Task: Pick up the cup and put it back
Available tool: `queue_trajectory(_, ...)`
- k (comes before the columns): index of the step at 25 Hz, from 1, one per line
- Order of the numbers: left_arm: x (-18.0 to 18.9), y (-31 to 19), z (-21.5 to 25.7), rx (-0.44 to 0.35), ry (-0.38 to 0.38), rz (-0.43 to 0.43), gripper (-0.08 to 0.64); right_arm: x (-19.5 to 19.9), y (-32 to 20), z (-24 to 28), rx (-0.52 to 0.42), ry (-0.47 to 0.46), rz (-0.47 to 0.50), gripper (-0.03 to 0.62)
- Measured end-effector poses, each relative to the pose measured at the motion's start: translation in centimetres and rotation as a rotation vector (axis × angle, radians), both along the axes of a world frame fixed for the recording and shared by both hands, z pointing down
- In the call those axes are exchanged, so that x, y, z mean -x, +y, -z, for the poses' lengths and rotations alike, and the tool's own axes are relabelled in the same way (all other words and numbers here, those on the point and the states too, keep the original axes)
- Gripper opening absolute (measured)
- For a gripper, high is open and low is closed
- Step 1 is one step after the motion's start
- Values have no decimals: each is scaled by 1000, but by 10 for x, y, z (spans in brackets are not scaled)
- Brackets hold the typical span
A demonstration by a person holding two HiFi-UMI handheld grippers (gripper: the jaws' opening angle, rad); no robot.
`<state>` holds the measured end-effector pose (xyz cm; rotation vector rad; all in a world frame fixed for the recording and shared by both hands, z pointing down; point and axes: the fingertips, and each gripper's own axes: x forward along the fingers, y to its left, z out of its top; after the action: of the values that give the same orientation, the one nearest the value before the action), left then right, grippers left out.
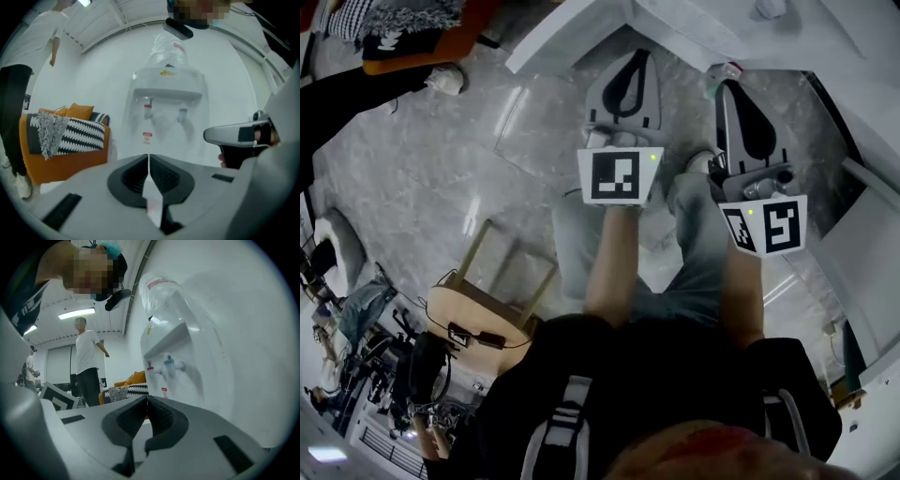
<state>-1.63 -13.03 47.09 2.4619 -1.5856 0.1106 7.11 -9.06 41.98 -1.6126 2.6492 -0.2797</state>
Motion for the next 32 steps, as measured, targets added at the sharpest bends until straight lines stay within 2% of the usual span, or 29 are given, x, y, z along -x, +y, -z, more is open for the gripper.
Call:
queue_trajectory(6,4,-24,-87,-17,21,14,20,9,-25,-75,-45,14,-57,11)
queue_trajectory(10,-1,-36,-149,-18,6,-29,20,11,-37,-128,-57,-7,-98,11)
queue_trajectory(13,-1,-48,-185,-29,29,-8,20,13,-50,-169,33,-86,-194,11)
queue_trajectory(15,-2,-54,-206,-29,50,2,20,26,-58,-191,100,-103,-216,11)
queue_trajectory(19,-6,-67,-230,-27,105,-13,20,42,-70,-196,-5,46,-203,11)
queue_trajectory(23,-1,-74,-246,-34,144,-49,20,33,-82,-206,-53,100,-253,11)
queue_trajectory(25,-2,-76,-261,-36,106,-88,20,27,-85,-219,-38,151,-298,11)
queue_trajectory(27,-8,-77,-277,-26,31,-126,20,19,-85,-230,-23,184,-330,11)
queue_trajectory(30,-18,-76,-298,0,-55,-162,20,4,-82,-243,12,149,-371,11)
queue_trajectory(32,-22,-77,-306,6,-55,-177,20,-5,-80,-251,40,113,-400,11)
